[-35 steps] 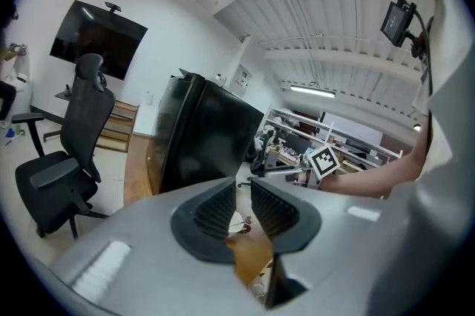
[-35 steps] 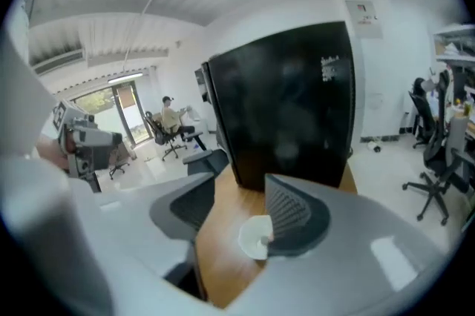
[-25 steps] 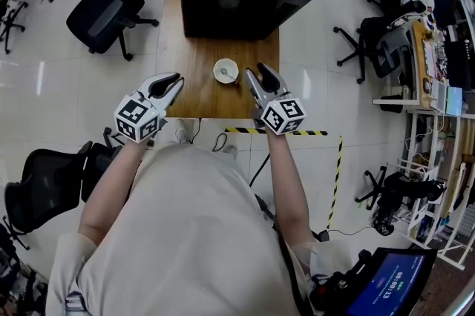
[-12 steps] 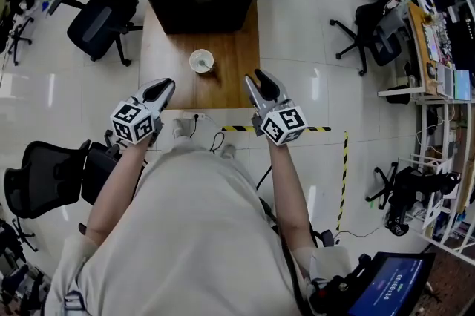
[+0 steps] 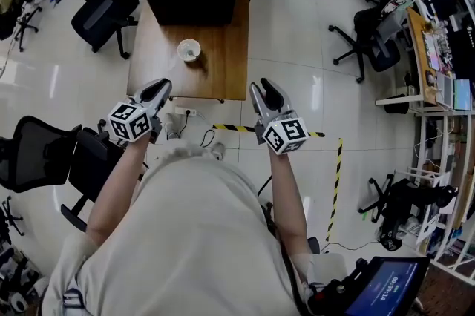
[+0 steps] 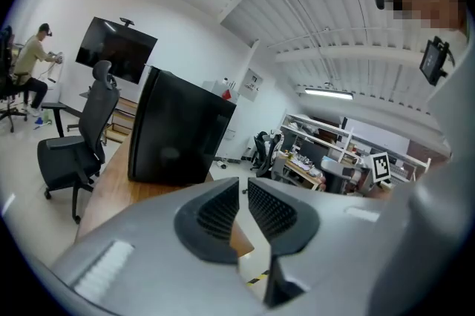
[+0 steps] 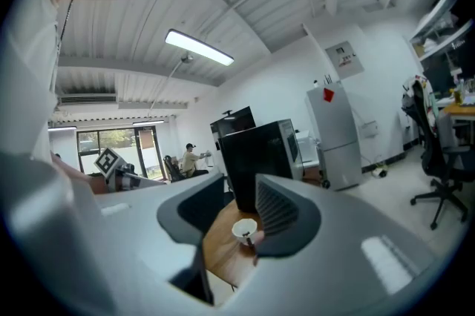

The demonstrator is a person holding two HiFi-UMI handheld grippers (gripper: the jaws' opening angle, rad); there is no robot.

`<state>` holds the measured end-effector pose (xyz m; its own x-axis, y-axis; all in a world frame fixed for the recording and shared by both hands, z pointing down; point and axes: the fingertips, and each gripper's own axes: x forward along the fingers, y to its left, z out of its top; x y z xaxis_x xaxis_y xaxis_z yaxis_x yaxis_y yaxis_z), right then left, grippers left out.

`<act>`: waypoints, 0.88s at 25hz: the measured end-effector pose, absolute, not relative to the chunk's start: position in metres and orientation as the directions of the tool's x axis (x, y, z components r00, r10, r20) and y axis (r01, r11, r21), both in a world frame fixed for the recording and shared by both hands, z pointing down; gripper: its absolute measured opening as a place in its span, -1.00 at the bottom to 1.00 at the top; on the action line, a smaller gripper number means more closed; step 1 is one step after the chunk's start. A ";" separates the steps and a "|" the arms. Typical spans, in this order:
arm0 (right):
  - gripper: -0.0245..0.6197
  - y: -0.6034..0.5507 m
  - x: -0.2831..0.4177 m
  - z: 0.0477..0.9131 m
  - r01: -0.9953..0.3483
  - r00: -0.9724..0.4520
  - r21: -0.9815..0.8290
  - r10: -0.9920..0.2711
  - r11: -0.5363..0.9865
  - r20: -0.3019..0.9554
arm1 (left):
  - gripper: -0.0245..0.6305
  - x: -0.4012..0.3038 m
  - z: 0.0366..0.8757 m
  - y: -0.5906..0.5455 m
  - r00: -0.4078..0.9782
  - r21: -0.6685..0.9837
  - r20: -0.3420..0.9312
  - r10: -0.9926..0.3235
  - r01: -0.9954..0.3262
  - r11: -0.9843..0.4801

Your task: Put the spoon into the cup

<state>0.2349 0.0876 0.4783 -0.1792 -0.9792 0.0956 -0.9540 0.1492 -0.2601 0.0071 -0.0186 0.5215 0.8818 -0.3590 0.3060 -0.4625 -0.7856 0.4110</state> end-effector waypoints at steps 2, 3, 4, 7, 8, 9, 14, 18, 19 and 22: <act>-0.50 0.100 0.239 0.477 -0.953 -0.187 -0.257 -0.978 0.158 0.092 | -0.80 0.001 0.520 -0.007 0.870 0.413 0.302 -0.390 -0.488 -0.769; -0.50 0.106 0.240 0.477 -0.953 -0.191 -0.256 -0.977 0.163 0.091 | -0.80 -0.002 0.520 -0.001 0.864 0.413 0.302 -0.403 -0.500 -0.761; -0.50 0.110 0.242 0.478 -0.952 -0.196 -0.257 -0.977 0.167 0.090 | -0.80 -0.005 0.520 0.005 0.858 0.413 0.303 -0.415 -0.510 -0.754; -0.51 0.121 0.244 0.482 -0.947 -0.207 -0.266 -0.974 0.178 0.088 | -0.80 -0.016 0.523 0.021 0.842 0.415 0.315 -0.439 -0.538 -0.734; -0.51 0.125 0.244 0.483 -0.945 -0.211 -0.273 -0.974 0.181 0.086 | -0.80 -0.020 0.523 0.027 0.839 0.417 0.313 -0.445 -0.543 -0.729; -0.51 0.129 0.243 0.485 -0.942 -0.215 -0.279 -0.973 0.184 0.083 | -0.80 -0.024 0.521 0.032 0.838 0.420 0.307 -0.451 -0.544 -0.726; -0.53 0.141 0.238 0.500 -0.930 -0.247 -0.301 -0.965 0.210 0.087 | -0.80 -0.044 0.508 0.050 0.824 0.412 0.283 -0.492 -0.567 -0.713; -0.54 0.148 0.234 0.517 -0.922 -0.254 -0.326 -0.962 0.209 0.104 | -0.80 -0.054 0.511 0.063 0.812 0.405 0.308 -0.496 -0.583 -0.704; -0.55 0.151 0.233 0.520 -0.921 -0.253 -0.331 -0.962 0.205 0.107 | -0.80 -0.056 0.512 0.065 0.810 0.402 0.314 -0.494 -0.585 -0.704; -0.55 0.159 0.228 0.532 -0.916 -0.243 -0.356 -0.962 0.185 0.125 | -0.80 -0.061 0.512 0.066 0.808 0.404 0.323 -0.493 -0.589 -0.700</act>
<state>0.2282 0.1588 0.5318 -0.2427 -0.9620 0.1249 -0.9161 0.1850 -0.3557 -0.0611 0.0662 0.5116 0.8077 -0.4931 0.3231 -0.5890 -0.6999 0.4040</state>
